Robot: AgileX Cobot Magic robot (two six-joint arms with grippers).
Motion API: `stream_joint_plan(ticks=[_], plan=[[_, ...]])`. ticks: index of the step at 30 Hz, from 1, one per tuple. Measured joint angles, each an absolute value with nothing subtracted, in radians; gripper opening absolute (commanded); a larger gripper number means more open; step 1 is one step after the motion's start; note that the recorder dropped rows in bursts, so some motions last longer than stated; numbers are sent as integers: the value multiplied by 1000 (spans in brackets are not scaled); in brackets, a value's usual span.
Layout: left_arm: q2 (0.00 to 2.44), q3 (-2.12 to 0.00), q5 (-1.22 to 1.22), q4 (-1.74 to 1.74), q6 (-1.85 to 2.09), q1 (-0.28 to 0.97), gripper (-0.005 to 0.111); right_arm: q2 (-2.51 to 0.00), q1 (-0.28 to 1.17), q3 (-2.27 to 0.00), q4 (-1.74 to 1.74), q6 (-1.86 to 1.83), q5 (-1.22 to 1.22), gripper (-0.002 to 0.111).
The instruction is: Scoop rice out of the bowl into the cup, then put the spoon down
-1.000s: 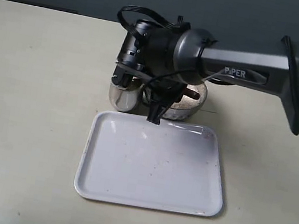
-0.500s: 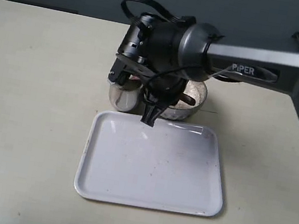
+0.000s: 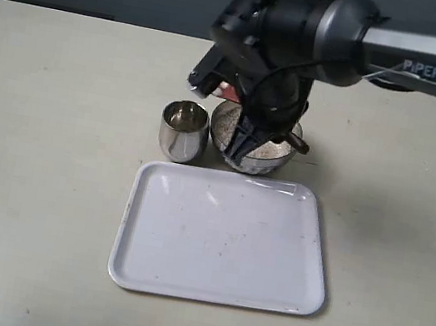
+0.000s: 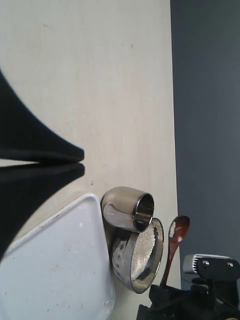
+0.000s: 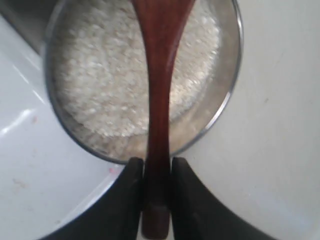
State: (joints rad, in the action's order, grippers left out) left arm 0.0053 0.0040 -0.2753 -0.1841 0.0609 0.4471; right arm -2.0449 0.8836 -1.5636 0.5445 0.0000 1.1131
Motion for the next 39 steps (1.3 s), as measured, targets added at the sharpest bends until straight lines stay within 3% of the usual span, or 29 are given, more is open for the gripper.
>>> stream_joint_plan(ticks=[9, 15, 24, 32, 39], plan=[[5, 4, -275, -184, 61, 447, 1, -2036, 797, -1547, 598, -17, 1153, -1], [5, 4, -275, -184, 61, 447, 1, -2042, 797, -1358, 815, 65, 1105, -1], [5, 4, -275, -184, 61, 447, 1, -2042, 918, -1119, 1322, 501, 1046, -1], [5, 4, -275, -184, 61, 447, 1, -2042, 920, -1108, 1362, 574, 1055, -1], [5, 4, -275, -184, 61, 447, 1, -1935, 920, -1108, 1165, 576, 1040, -1]])
